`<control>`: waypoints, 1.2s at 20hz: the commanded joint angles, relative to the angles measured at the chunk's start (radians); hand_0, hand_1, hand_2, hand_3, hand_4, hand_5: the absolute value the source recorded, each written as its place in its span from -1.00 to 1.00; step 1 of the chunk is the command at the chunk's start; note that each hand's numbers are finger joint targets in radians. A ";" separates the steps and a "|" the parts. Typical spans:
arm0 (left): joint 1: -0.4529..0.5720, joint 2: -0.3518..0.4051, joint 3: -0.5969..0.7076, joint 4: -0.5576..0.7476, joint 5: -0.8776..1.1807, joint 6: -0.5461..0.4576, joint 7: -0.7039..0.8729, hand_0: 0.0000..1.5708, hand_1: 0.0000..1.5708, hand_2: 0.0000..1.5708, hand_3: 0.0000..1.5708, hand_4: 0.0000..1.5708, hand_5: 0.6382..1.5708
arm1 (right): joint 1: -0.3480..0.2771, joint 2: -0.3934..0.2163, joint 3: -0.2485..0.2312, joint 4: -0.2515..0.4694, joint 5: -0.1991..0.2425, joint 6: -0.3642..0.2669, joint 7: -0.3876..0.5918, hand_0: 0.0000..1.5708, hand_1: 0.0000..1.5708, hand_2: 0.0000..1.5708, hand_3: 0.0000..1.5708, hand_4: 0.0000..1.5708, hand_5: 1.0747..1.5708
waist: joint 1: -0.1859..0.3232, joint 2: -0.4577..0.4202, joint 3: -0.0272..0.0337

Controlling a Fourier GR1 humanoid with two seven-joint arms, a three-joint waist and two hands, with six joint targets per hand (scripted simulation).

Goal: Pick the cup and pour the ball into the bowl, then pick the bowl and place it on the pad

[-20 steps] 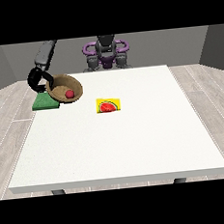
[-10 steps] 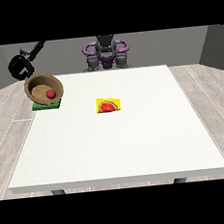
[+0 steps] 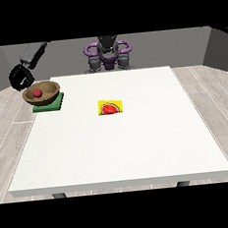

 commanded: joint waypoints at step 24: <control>0.005 0.096 0.012 0.066 0.026 -0.026 -0.084 -1.00 -1.00 -1.00 -1.00 0.51 0.99 | -0.079 0.101 -0.107 0.117 -0.076 -0.158 -0.126 0.85 0.85 0.76 -0.04 -1.00 0.88 | 0.015 0.065 0.0004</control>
